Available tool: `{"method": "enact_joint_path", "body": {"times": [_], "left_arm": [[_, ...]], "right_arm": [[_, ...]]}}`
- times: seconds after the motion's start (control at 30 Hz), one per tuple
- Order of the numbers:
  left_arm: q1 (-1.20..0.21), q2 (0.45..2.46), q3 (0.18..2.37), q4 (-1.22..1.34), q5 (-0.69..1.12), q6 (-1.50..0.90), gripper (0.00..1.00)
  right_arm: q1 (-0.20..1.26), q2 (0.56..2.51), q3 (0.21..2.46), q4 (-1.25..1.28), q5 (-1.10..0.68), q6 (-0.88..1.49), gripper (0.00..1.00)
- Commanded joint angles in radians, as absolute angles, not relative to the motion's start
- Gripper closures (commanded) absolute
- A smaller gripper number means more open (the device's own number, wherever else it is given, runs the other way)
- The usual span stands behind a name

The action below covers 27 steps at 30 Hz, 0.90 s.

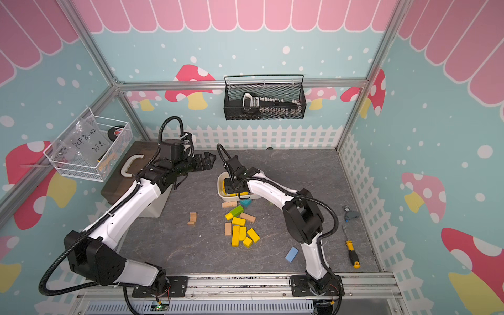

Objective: Pick out the yellow building blocks
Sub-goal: Pick up the building block from the center of the board, then place the building block in the storage box.

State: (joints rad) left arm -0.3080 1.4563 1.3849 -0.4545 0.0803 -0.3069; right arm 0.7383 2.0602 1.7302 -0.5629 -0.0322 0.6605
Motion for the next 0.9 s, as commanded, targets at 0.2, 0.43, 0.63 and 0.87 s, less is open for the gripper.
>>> {"method": "enact_joint_path", "body": {"times": [0.2,0.43,0.63,0.87], "left_arm": [[-0.270,1.452,1.417,-0.499,0.027,-0.315,0.00],[-0.240,1.433,1.385,-0.462,0.044,-0.344,0.00],[-0.235,1.442,1.387,-0.464,0.046,-0.353,0.00],[-0.235,1.449,1.389,-0.465,0.065,-0.351,0.00]], "right_arm": [[0.736,2.193,1.875,-0.596,-0.149,0.698,0.81],[0.734,2.218,1.893,-0.597,-0.163,0.706,0.75],[0.734,2.217,1.896,-0.594,-0.164,0.706,0.67],[0.734,2.198,1.892,-0.602,-0.161,0.700,0.61]]}}
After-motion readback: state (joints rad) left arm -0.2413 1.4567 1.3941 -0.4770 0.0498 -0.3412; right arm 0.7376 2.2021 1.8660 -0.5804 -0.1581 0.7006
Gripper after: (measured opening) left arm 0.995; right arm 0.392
